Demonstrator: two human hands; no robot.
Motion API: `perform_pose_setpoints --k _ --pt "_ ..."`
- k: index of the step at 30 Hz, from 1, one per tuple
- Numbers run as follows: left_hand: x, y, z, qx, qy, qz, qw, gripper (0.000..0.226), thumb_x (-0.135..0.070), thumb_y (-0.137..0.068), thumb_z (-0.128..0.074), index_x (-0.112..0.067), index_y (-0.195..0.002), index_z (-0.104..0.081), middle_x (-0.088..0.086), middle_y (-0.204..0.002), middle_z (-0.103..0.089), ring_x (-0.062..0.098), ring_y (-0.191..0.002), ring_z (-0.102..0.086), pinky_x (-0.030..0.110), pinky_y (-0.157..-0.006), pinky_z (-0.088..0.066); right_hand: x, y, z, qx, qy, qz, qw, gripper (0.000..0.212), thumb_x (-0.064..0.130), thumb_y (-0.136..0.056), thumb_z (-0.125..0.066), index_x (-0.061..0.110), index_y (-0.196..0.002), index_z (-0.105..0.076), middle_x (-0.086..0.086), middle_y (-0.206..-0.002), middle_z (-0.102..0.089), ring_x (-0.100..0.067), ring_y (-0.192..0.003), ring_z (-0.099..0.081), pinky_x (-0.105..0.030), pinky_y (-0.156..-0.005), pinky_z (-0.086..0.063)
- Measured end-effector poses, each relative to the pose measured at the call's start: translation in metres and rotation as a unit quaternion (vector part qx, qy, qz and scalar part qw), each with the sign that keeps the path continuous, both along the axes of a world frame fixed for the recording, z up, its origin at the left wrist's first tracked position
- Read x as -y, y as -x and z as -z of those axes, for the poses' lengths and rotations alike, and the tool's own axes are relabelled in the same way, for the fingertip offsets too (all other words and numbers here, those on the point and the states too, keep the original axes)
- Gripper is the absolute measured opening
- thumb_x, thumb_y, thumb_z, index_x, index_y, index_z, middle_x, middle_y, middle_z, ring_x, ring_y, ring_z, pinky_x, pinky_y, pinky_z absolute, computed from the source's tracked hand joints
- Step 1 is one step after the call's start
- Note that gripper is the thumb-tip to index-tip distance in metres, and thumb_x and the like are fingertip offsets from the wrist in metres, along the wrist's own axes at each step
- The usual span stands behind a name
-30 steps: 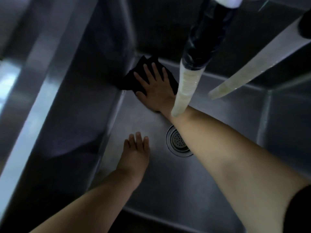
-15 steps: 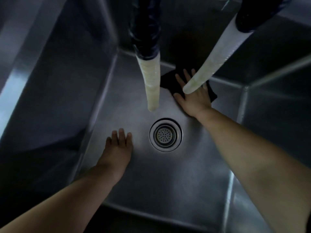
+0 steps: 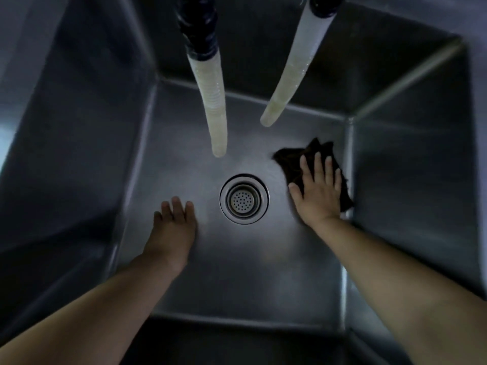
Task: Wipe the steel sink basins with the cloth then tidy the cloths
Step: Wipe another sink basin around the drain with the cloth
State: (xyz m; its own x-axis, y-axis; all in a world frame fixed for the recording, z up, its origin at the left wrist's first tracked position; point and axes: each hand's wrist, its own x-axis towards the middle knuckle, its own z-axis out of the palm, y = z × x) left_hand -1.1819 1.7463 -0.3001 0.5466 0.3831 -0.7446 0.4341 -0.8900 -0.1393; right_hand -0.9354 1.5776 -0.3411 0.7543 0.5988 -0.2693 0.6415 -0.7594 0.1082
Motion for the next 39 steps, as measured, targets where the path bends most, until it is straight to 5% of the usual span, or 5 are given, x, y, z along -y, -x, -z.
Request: perform_pose_setpoints --k 12,18,23,33,39 --pt "0.002 0.003 0.001 0.026 -0.01 0.001 1.0 0.082 -0.017 -0.092 -0.053 0.004 -0.147 0.004 0.035 -0.151 -0.002 0.05 -0.138 -0.016 0.051 -0.112 -0.023 -0.039 0.103 0.014 -0.029 -0.044 0.056 0.997 0.075 0.053 -0.088 -0.019 0.015 -0.151 -0.008 -0.019 -0.158 -0.005 -0.036 -0.145 0.003 -0.053 -0.115 0.006" --pt "0.001 0.004 -0.004 0.025 -0.004 0.024 0.999 0.094 -0.02 -0.09 -0.056 -0.008 -0.148 0.017 0.033 -0.152 0.007 0.052 -0.139 -0.01 0.057 -0.111 -0.021 -0.041 0.123 0.012 -0.029 -0.093 -0.042 0.994 0.066 0.042 -0.087 -0.036 0.003 -0.14 -0.039 -0.019 -0.143 -0.038 -0.03 -0.135 -0.026 -0.051 -0.115 -0.007" --pt "0.006 -0.018 -0.005 0.065 0.04 0.102 0.992 0.1 -0.019 -0.087 -0.059 -0.021 -0.148 0.02 0.012 -0.152 0.033 0.032 -0.143 0.02 0.07 -0.107 -0.008 -0.035 0.124 0.01 -0.046 -0.086 -0.12 0.988 0.057 0.046 -0.089 -0.036 0.009 -0.128 -0.056 -0.008 -0.127 -0.056 -0.023 -0.126 -0.038 -0.046 -0.115 -0.007" --pt "0.002 -0.057 0.004 0.025 0.084 0.068 0.994 0.109 -0.011 -0.08 -0.067 -0.024 -0.149 0.016 0.01 -0.153 0.03 0.034 -0.141 0.024 0.068 -0.11 -0.006 -0.06 0.108 0.008 -0.15 -0.056 -0.166 0.973 0.047 0.042 -0.1 -0.022 0.024 -0.132 -0.051 0.0 -0.133 -0.044 -0.021 -0.124 -0.027 -0.037 -0.11 0.014" --pt "0.011 -0.066 0.005 -0.008 0.049 0.079 0.996 0.111 -0.014 -0.08 -0.069 -0.024 -0.149 0.017 0.016 -0.152 0.031 0.042 -0.14 0.023 0.068 -0.109 -0.01 -0.054 0.08 0.016 -0.25 -0.068 -0.201 0.945 0.066 0.051 -0.091 -0.01 0.02 -0.121 -0.061 0.002 -0.129 -0.053 -0.024 -0.132 -0.027 -0.038 -0.117 0.004"
